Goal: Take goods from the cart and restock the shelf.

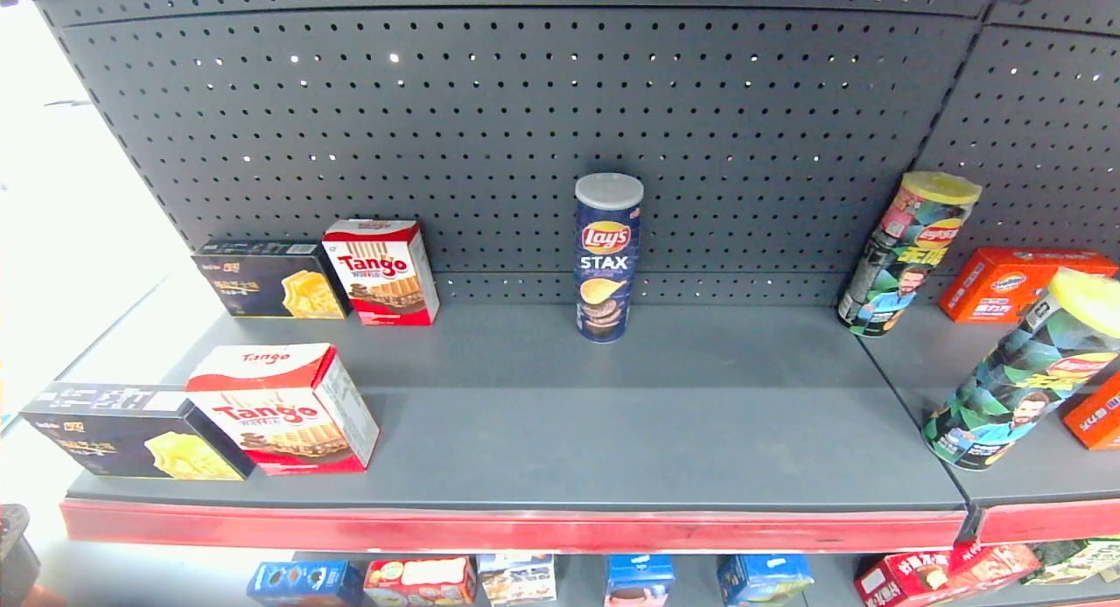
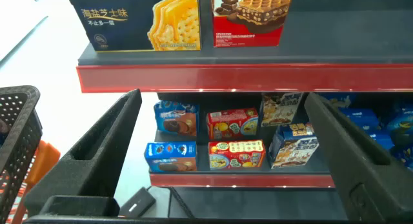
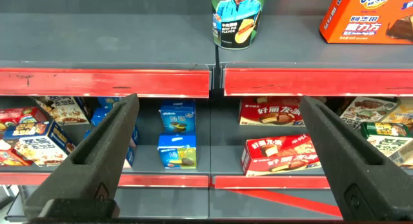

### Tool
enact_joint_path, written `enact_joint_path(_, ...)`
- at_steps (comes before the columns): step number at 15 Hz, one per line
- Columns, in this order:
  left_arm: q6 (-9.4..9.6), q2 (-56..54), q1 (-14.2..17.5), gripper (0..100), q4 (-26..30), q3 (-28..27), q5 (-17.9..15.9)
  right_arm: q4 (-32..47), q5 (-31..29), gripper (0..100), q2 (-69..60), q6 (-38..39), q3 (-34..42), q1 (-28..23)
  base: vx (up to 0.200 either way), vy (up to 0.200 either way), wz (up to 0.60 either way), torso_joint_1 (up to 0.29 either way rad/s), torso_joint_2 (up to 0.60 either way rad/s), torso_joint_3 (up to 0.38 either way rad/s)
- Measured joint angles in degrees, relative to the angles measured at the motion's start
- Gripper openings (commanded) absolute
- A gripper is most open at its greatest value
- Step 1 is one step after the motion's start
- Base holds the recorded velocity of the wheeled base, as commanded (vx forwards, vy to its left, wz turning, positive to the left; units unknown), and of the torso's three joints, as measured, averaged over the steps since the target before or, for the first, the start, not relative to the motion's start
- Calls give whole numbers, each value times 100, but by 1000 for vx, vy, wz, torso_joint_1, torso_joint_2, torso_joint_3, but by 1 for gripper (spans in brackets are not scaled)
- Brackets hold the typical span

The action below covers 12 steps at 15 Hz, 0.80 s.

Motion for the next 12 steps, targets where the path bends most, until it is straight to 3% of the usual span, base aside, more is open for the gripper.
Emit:
enact_joint_path(3, 0, 0, 0, 100, 0, 0, -7, 0, 0, 100, 0, 7, 0, 0, 0, 0, 0, 0, 0, 0)
enact_joint_path(12, 0, 0, 0, 100, 0, 0, -9, 0, -2, 100, 0, 10, 0, 0, 0, 0, 600, 4, 2, 2)
